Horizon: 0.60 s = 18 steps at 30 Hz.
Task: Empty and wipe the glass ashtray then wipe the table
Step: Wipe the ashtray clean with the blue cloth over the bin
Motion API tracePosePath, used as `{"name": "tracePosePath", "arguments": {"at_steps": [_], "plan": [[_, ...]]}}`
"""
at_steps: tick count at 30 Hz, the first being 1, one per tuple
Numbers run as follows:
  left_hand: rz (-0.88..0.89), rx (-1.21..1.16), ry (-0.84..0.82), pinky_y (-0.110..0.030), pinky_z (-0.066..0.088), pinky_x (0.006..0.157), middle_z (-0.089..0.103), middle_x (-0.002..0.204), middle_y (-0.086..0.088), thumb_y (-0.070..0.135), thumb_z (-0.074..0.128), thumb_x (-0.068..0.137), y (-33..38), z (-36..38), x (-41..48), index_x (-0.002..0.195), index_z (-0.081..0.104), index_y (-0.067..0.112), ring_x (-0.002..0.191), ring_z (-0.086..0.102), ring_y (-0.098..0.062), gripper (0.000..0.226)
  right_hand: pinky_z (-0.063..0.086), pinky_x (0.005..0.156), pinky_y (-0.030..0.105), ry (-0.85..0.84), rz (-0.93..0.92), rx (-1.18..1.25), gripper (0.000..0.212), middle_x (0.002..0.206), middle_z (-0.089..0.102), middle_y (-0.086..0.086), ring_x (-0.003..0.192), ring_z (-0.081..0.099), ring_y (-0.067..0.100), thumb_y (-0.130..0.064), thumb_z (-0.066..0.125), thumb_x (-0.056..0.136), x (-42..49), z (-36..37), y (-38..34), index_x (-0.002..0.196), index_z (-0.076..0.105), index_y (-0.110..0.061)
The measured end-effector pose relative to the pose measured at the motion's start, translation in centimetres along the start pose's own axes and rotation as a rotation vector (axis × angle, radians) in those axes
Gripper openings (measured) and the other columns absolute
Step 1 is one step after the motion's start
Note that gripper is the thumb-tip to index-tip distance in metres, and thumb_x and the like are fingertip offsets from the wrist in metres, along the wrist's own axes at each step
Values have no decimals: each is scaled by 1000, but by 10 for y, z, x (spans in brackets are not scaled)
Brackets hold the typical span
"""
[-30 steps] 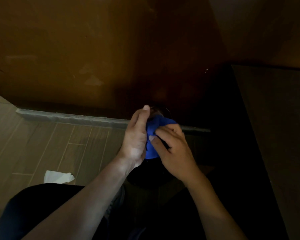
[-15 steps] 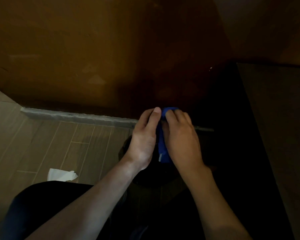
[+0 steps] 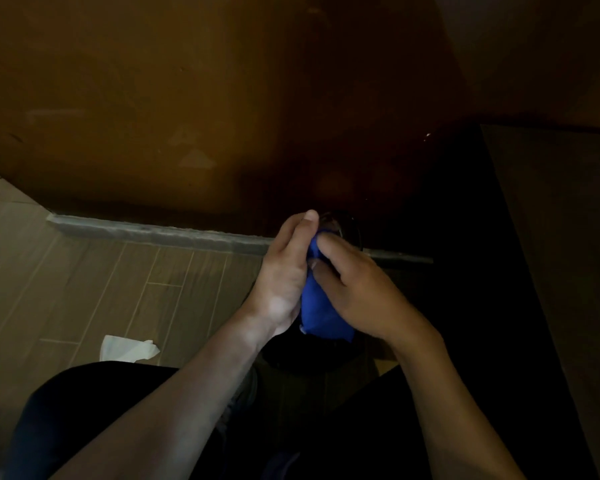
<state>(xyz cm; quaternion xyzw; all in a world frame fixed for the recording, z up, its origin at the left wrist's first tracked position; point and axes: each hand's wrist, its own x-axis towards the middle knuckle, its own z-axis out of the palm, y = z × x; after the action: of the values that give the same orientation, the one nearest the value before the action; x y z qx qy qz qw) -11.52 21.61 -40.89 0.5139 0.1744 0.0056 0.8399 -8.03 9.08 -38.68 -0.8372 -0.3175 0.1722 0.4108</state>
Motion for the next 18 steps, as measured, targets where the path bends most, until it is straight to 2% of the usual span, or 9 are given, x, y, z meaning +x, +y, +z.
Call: {"name": "tracePosePath", "arguments": {"at_steps": [2, 3, 5, 7, 10, 14, 16, 18], "plan": [[-17, -24, -17, -41, 56, 103, 66, 123, -29, 43, 47, 110, 1, 0, 0, 133, 59, 4, 114, 69, -31, 47, 40, 74, 13, 131, -33, -29, 12, 92, 50, -17, 86, 53, 1, -14, 48, 105, 3, 8, 5, 101, 51, -25], [-25, -22, -19, -40, 56, 104, 66, 126, -29, 43, 46, 111, 1, 1, -1, 135, 58, 4, 117, 69, -30, 47, 41, 75, 14, 218, -24, -67, 10, 96, 51, -16, 87, 52, 1, -15, 49, 105, 5, 12, 8, 103, 54, -23], [-41, 2, -18, -39, 55, 104, 68, 130, -19, 43, 46, 110, -1, 6, -2, 138, 57, 10, 121, 69, -26, 45, 46, 75, 18, 432, 31, -155, 9, 102, 57, -7, 90, 56, 7, -16, 52, 103, 8, 18, 11, 107, 61, -17], [-41, 45, -4, -38, 57, 102, 69, 132, -12, 42, 46, 110, -3, 11, -4, 139, 57, 17, 119, 71, -21, 40, 52, 73, 26, 548, 49, -263, 12, 103, 62, 2, 91, 61, 15, -14, 55, 102, 8, 22, 14, 106, 65, -10], [12, 136, 45, -32, 58, 97, 70, 128, -4, 42, 50, 109, -5, 12, -3, 141, 56, 21, 114, 71, -14, 39, 56, 70, 34, 503, 101, -479, 13, 101, 68, 12, 90, 67, 25, -6, 59, 98, 6, 24, 15, 107, 68, -6], [85, 288, 65, -40, 54, 108, 69, 130, -1, 49, 55, 105, -8, 9, -2, 143, 56, 23, 121, 67, -14, 46, 51, 74, 32, 267, 235, -670, 27, 112, 69, 11, 100, 65, 26, -9, 52, 102, 4, 18, 4, 126, 63, -12], [89, 287, 75, -41, 55, 107, 70, 128, -2, 53, 57, 101, -8, 5, -1, 140, 59, 25, 120, 68, -16, 48, 47, 71, 29, 147, 206, -571, 26, 107, 67, 6, 94, 63, 21, -14, 49, 103, 1, 9, -1, 124, 64, -19], [93, 262, 92, -40, 57, 102, 72, 123, -3, 50, 57, 102, -5, 0, 1, 134, 62, 26, 114, 71, -18, 41, 47, 70, 27, 32, 179, -393, 20, 99, 63, -4, 84, 60, 11, -16, 50, 102, 0, 1, -3, 110, 66, -25]]}}
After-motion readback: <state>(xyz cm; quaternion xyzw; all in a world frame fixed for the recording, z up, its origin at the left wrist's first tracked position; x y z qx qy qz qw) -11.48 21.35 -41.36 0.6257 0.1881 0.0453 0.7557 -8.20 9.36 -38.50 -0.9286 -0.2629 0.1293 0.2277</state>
